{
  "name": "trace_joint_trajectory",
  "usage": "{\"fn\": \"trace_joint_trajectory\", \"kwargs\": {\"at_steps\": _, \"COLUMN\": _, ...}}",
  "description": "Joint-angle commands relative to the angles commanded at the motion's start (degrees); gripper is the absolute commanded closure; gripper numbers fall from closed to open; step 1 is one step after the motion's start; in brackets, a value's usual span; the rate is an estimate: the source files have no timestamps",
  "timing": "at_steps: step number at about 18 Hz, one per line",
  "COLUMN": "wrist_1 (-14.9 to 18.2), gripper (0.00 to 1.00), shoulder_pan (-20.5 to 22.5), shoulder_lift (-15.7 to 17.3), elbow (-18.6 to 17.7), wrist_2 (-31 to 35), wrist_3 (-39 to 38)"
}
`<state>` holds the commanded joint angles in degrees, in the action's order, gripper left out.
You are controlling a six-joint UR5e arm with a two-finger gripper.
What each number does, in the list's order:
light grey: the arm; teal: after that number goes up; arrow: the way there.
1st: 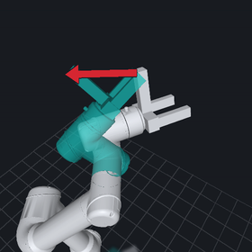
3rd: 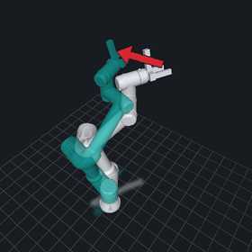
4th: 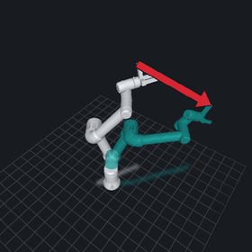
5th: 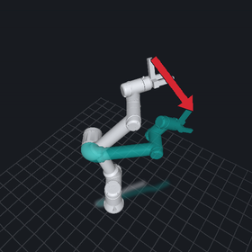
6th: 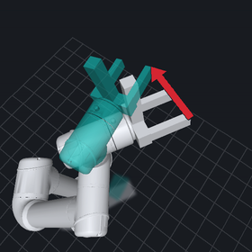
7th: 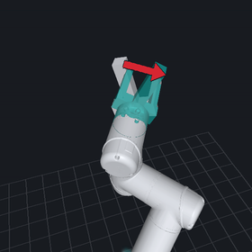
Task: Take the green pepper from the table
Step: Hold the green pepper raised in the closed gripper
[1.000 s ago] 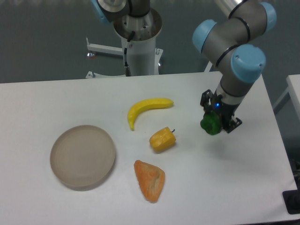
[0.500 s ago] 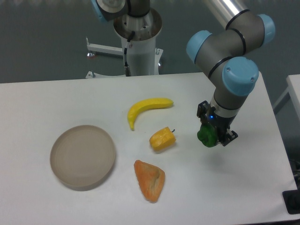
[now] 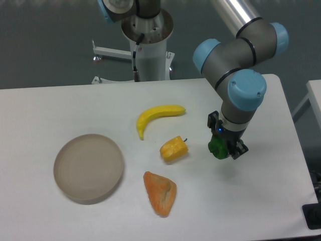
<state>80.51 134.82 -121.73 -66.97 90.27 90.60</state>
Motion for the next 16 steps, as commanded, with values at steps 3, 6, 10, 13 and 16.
{"fn": "trace_joint_trajectory", "kwargs": {"at_steps": 3, "wrist_1": 0.0, "gripper": 0.92, "shoulder_pan": 1.1, "shoulder_lift": 0.8, "elbow": -1.4, "wrist_2": -0.4, "wrist_3": 3.0}}
{"fn": "trace_joint_trajectory", "kwargs": {"at_steps": 6, "wrist_1": -0.4, "gripper": 0.91, "shoulder_pan": 2.1, "shoulder_lift": 2.6, "elbow": -3.9, "wrist_2": -0.4, "wrist_3": 4.6}}
{"fn": "trace_joint_trajectory", "kwargs": {"at_steps": 10, "wrist_1": -0.4, "gripper": 0.91, "shoulder_pan": 2.1, "shoulder_lift": 2.7, "elbow": -3.9, "wrist_2": -0.4, "wrist_3": 4.6}}
{"fn": "trace_joint_trajectory", "kwargs": {"at_steps": 13, "wrist_1": -0.5, "gripper": 0.91, "shoulder_pan": 2.1, "shoulder_lift": 2.7, "elbow": -3.9, "wrist_2": -0.4, "wrist_3": 4.6}}
{"fn": "trace_joint_trajectory", "kwargs": {"at_steps": 16, "wrist_1": -0.5, "gripper": 0.91, "shoulder_pan": 2.1, "shoulder_lift": 2.6, "elbow": -3.9, "wrist_2": -0.4, "wrist_3": 4.6}}
